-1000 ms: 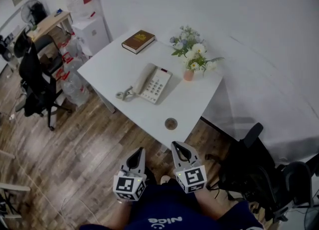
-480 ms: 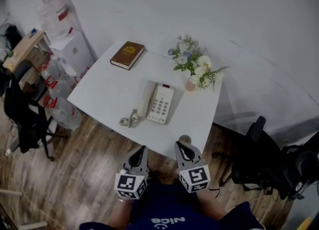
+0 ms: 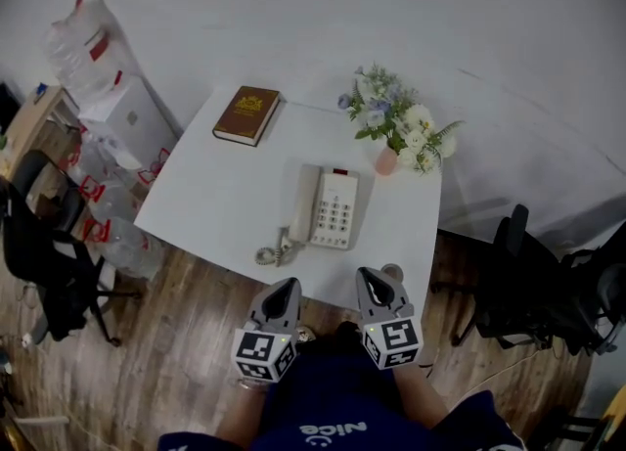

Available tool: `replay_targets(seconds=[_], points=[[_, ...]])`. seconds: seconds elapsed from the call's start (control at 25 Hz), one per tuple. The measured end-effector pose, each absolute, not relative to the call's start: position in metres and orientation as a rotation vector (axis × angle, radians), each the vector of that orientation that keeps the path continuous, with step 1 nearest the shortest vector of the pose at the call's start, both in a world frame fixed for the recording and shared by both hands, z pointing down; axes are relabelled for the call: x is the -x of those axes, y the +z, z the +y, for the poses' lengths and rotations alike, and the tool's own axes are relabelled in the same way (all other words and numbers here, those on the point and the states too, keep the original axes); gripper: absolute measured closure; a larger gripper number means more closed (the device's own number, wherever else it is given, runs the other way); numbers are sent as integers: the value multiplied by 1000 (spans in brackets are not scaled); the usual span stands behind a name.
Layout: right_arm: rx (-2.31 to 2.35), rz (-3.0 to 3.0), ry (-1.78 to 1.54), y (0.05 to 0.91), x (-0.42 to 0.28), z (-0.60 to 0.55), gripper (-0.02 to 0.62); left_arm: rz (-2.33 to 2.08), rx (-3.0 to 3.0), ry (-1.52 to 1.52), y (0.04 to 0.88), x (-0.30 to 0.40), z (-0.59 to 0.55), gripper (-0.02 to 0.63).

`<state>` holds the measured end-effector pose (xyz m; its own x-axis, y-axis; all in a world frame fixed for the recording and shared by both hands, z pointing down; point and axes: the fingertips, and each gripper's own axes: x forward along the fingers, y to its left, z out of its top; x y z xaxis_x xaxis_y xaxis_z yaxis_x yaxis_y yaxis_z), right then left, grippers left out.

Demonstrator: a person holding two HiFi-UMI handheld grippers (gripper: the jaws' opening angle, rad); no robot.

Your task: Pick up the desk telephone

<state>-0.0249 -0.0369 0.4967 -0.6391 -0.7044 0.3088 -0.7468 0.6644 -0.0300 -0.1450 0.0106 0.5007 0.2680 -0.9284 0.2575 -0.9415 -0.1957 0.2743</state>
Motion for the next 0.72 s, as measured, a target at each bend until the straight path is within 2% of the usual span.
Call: replay_targets(seconds=[0.44,0.64,0.68,0.72], points=[[-1217,-2575,266,495,26,-86,574,-1654,-2109,79,510,159,-37,588],[-1180,-2558,416,503,23,-113,572,-1592,-2000,34,519,170,-64,586],[-1169,-2555,464,506,23,-119,572,-1575,-1988,25,520,172,-70,582],[-1158,-2555,510,509,22,-125,569,-1548,-1979,17,521,172,-76,547]])
